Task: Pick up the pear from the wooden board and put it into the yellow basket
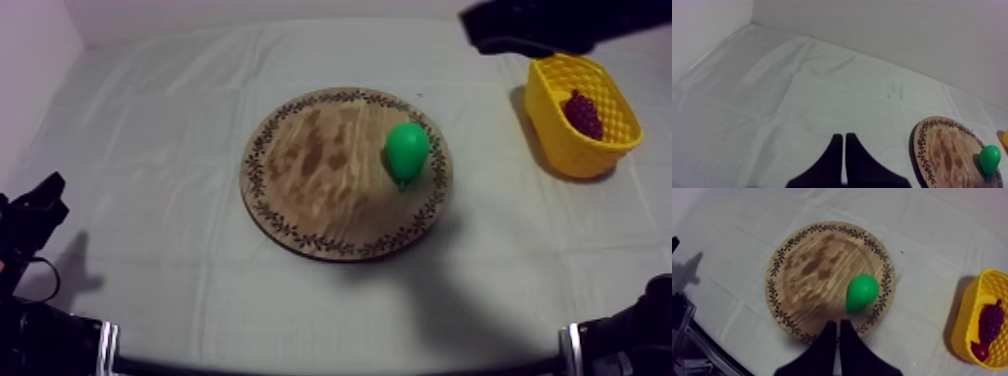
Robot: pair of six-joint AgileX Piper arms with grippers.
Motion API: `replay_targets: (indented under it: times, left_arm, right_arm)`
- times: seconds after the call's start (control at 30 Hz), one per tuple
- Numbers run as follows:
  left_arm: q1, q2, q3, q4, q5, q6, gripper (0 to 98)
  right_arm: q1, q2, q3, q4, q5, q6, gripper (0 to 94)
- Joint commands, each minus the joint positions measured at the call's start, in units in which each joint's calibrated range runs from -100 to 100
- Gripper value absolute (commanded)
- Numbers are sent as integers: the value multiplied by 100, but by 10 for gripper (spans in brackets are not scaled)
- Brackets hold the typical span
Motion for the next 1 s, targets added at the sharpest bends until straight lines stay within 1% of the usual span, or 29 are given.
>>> replay_targets:
  times: [0.0, 0.17, 0.37, 0.5, 0.7, 0.97]
  left_arm:
    - [2, 0, 0, -2, -1, -1, 1]
    - [2, 0, 0, -2, -1, -1, 1]
    - [2, 0, 0, -2, -1, -1, 1]
    - [2, 0, 0, -2, -1, -1, 1]
    - [2, 0, 0, -2, -1, -1, 1]
    - [2, 0, 0, -2, -1, -1, 1]
  right_arm:
    - [38, 912, -814, 5, 458, -105, 3]
    - [206, 1873, -1749, -49, 981, -275, 2]
    - [492, 2804, -2377, -183, 1161, -470, 2]
    - [674, 3268, -2483, -324, 1198, -569, 2]
    - [811, 3774, -2430, -507, 1218, -678, 2]
    - [930, 4121, -2343, -683, 1226, -650, 2]
